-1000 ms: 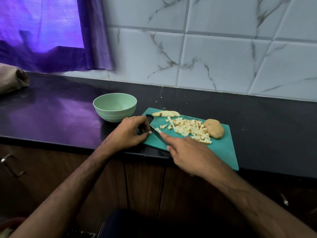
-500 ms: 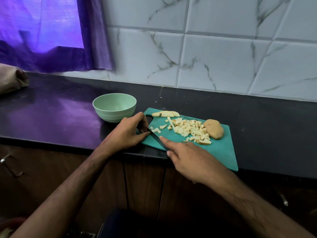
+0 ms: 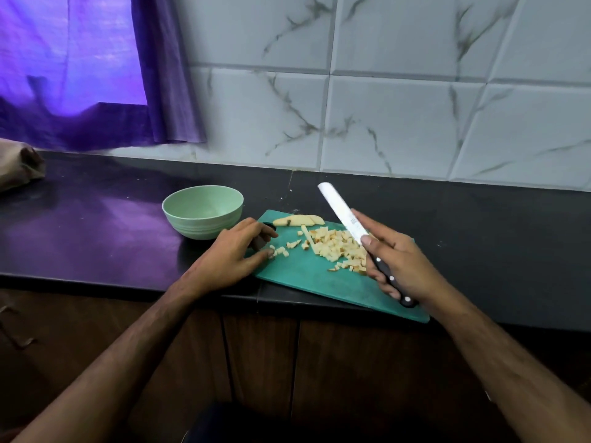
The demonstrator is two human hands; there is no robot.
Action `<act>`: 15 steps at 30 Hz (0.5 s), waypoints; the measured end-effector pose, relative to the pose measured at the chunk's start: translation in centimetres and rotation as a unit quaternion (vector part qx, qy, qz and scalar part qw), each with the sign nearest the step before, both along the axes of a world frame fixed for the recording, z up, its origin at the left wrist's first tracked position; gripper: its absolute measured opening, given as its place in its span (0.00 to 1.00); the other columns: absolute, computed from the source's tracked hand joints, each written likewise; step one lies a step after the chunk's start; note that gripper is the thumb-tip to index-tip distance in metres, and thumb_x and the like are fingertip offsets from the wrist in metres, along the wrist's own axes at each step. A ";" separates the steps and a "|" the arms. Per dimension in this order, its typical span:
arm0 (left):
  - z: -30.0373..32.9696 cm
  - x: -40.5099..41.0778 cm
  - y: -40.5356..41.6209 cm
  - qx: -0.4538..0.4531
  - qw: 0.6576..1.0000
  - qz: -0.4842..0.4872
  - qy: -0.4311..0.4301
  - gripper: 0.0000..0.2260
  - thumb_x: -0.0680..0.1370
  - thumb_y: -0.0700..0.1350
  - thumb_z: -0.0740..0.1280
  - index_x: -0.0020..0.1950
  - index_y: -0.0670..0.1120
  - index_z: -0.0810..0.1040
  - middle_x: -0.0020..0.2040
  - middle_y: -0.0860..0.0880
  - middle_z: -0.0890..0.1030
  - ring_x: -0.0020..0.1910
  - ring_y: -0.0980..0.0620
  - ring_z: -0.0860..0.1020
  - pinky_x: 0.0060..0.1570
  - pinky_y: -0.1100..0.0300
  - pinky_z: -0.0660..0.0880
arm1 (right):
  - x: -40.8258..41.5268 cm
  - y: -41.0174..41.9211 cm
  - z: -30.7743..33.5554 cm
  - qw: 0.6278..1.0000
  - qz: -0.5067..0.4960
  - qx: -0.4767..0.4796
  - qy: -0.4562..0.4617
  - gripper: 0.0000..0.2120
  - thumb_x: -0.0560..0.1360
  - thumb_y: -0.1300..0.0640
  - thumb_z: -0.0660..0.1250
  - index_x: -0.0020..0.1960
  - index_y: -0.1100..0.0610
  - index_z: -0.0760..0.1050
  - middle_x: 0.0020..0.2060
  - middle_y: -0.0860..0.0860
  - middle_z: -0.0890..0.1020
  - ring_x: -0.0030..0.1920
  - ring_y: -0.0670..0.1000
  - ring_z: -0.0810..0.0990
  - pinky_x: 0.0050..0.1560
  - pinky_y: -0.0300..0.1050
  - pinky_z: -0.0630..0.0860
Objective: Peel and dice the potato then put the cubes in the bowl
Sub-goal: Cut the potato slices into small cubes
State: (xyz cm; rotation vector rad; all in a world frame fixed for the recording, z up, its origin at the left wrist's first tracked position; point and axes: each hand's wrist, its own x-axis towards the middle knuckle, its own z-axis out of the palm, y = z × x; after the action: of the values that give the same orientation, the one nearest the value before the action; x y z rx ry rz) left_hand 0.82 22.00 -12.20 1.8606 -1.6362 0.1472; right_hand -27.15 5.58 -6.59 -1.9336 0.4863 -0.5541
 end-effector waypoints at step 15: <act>4.8 -1.0 -10.4 0.131 0.937 0.051 -0.320 0.11 0.81 0.47 0.67 0.61 0.60 0.79 0.57 0.54 0.75 0.59 0.52 0.74 0.49 0.55 0.58 | 0.4 -1.0 -2.2 0.994 -0.016 0.077 -0.078 0.22 0.86 0.54 0.58 0.74 0.33 0.68 0.29 0.55 0.70 0.20 0.50 0.63 0.18 0.38 0.63</act>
State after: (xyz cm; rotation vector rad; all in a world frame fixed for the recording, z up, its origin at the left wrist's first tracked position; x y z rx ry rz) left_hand -0.15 11.55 -7.37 2.2536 -2.0604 0.6697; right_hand -26.74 4.53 -8.81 -1.7240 0.4479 -0.6640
